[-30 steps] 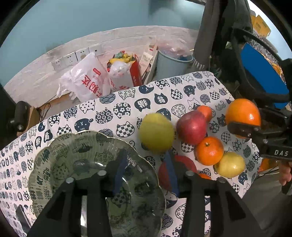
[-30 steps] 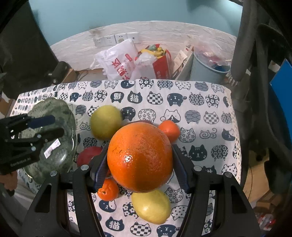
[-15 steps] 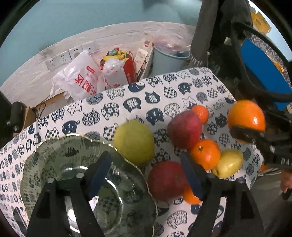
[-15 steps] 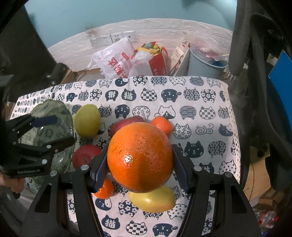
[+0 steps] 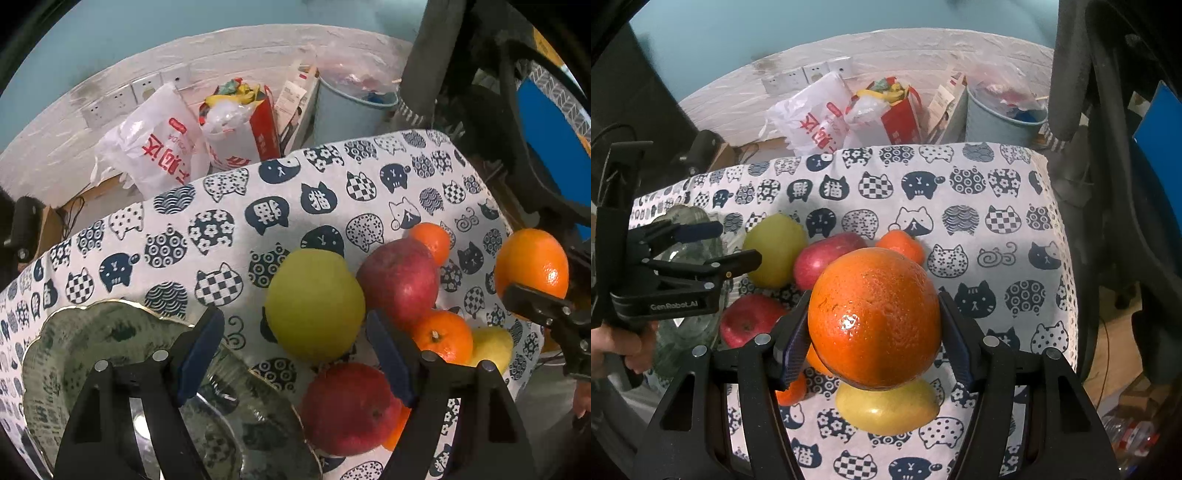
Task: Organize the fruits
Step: 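Lift the green pear with the left tool while the right tool lifts the orange, then carry the pear into the bowl and open the left tool while the right tool drops the orange in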
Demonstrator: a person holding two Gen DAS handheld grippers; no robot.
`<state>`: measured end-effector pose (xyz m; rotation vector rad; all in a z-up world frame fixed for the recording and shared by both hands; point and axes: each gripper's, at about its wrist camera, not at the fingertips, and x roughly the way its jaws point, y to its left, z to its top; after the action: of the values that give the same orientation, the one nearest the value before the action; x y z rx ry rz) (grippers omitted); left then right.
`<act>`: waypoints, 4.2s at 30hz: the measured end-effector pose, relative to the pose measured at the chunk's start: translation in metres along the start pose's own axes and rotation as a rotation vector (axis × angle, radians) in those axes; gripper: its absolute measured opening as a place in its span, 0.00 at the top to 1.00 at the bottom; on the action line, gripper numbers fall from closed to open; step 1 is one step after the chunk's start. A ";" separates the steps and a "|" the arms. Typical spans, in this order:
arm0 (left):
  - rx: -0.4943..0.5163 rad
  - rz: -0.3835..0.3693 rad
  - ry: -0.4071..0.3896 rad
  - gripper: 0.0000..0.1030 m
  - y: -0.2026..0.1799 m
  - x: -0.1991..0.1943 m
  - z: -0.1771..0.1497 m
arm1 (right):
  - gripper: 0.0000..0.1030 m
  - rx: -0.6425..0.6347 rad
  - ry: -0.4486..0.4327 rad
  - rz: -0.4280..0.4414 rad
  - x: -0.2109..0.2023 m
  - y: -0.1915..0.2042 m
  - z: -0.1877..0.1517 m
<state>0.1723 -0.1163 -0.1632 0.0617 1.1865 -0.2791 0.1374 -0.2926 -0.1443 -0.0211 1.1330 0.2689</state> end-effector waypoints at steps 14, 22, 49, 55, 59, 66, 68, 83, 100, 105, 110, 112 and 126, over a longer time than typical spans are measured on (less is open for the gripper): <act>-0.005 -0.023 0.066 0.22 -0.007 0.034 0.005 | 0.38 0.016 0.024 0.003 0.012 -0.010 0.000; 0.038 0.011 0.069 0.30 -0.012 0.040 0.001 | 0.38 0.023 0.031 0.000 0.014 -0.013 -0.001; 0.045 0.005 -0.097 0.31 -0.016 -0.034 -0.008 | 0.38 -0.006 -0.039 0.001 -0.010 0.005 0.007; 0.019 0.010 -0.129 0.31 -0.002 -0.060 -0.017 | 0.38 -0.033 -0.062 0.014 -0.019 0.022 0.011; 0.003 0.018 -0.152 0.31 0.010 -0.078 -0.026 | 0.38 -0.055 -0.074 0.026 -0.024 0.037 0.013; -0.038 0.036 -0.170 0.31 0.036 -0.103 -0.046 | 0.38 -0.090 -0.081 0.051 -0.029 0.066 0.016; -0.047 0.047 -0.174 0.31 0.044 -0.109 -0.053 | 0.38 -0.105 -0.078 0.063 -0.028 0.077 0.016; -0.131 0.117 -0.104 0.31 0.106 -0.102 -0.115 | 0.38 -0.204 -0.020 0.123 -0.005 0.158 0.020; -0.144 0.121 0.007 0.31 0.122 -0.065 -0.145 | 0.38 -0.287 0.062 0.124 0.032 0.206 0.010; -0.107 0.154 0.009 0.31 0.119 -0.061 -0.148 | 0.38 -0.295 0.078 0.128 0.039 0.210 0.009; -0.086 0.172 0.006 0.30 0.115 -0.058 -0.150 | 0.38 -0.302 0.096 0.133 0.046 0.215 0.008; -0.084 0.173 0.002 0.30 0.115 -0.058 -0.151 | 0.38 -0.302 0.111 0.136 0.051 0.216 0.006; -0.074 0.177 0.000 0.30 0.113 -0.058 -0.151 | 0.38 -0.351 0.215 0.126 0.089 0.220 -0.021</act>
<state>0.0437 0.0321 -0.1776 0.1016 1.1821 -0.0801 0.1046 -0.0649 -0.2070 -0.2955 1.2907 0.5861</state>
